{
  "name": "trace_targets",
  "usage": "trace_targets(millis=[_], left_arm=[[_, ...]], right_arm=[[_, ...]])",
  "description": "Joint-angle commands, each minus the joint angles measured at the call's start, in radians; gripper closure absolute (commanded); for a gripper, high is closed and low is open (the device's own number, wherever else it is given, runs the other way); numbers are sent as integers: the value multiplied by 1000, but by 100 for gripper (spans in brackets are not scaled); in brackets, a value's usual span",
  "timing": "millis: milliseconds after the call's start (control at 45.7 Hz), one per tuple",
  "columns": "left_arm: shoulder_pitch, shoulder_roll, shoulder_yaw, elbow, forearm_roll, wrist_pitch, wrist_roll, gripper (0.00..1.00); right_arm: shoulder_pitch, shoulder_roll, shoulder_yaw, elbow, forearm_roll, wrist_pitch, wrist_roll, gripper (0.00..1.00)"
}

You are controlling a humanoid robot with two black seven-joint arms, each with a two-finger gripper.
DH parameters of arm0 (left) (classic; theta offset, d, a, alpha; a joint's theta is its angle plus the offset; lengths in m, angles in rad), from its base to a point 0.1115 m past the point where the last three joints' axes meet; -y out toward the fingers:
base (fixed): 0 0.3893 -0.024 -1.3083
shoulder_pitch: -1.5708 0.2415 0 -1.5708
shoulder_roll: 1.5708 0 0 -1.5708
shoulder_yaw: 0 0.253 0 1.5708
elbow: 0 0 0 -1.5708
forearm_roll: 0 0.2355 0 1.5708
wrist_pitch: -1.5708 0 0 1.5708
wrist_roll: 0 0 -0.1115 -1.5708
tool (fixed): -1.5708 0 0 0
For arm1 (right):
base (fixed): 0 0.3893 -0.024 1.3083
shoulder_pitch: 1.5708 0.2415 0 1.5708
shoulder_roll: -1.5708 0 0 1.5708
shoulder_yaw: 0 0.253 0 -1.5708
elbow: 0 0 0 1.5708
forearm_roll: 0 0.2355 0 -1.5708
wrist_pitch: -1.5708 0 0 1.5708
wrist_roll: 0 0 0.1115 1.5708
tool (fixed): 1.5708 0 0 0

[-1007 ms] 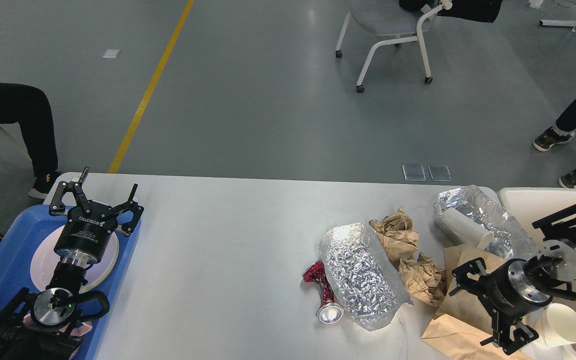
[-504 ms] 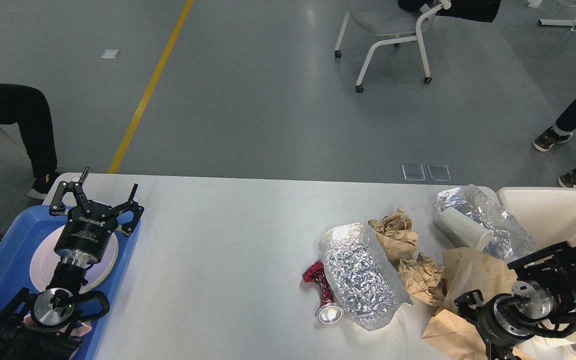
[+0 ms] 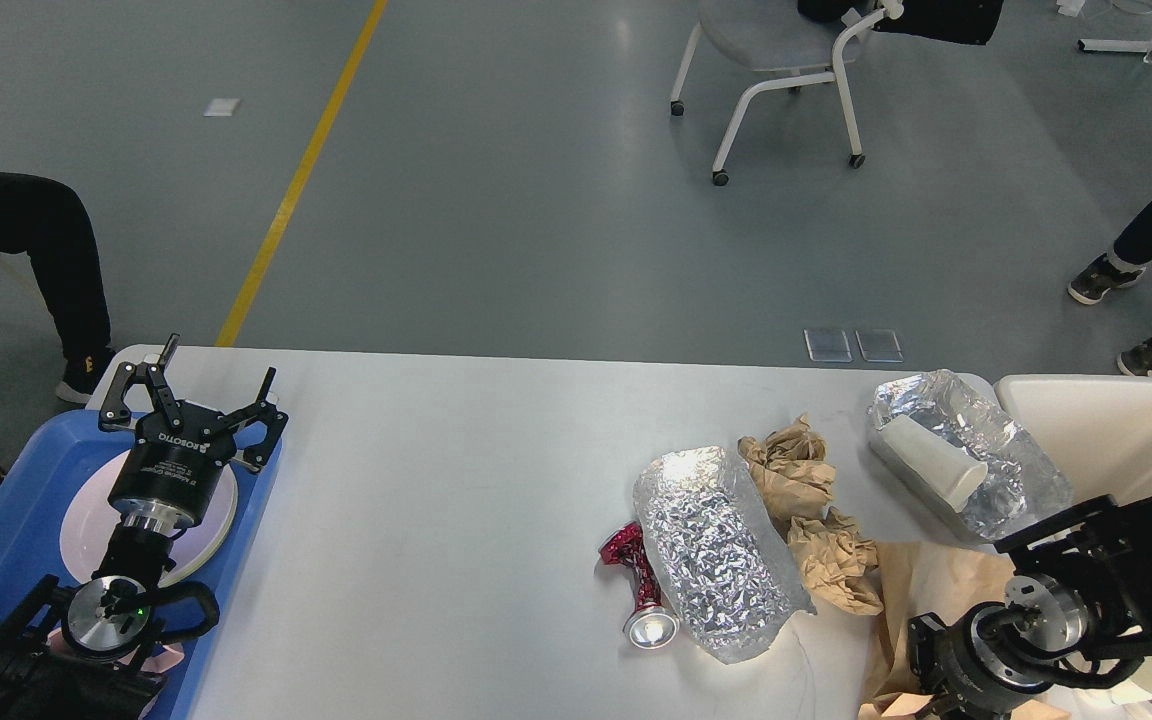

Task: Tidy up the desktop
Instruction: 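Drag the brown paper bag with the right gripper into the white bin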

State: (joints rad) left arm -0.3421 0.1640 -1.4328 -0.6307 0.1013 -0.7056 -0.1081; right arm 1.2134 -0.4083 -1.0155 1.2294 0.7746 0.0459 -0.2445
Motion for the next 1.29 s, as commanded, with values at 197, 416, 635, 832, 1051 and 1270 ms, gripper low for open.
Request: trace_targets(millis=[197,416,635,832,1051,1270], left_arm=[[0,0,0,0,0,0,-1,4],[0,0,0,0,0,0,-1,4],[0,0,0,0,0,0,-1,4],[0,0,0,0,0,0,1,4],[0,0,0,0,0,0,1,4],[0,0,0,0,0,0,1,4]], right_arm=[[11,-7,0,19,0,20,-4,100],[64,-78,-2,81,2,23,-7,100],[308,-179,-116,239,0,124,-21,100],[639,-176,-349,329,0,314,-21,100],[917,-109,-558,386,-11,538,-16,100],[1046,-40,-621,420,-20,654,-15,100]])
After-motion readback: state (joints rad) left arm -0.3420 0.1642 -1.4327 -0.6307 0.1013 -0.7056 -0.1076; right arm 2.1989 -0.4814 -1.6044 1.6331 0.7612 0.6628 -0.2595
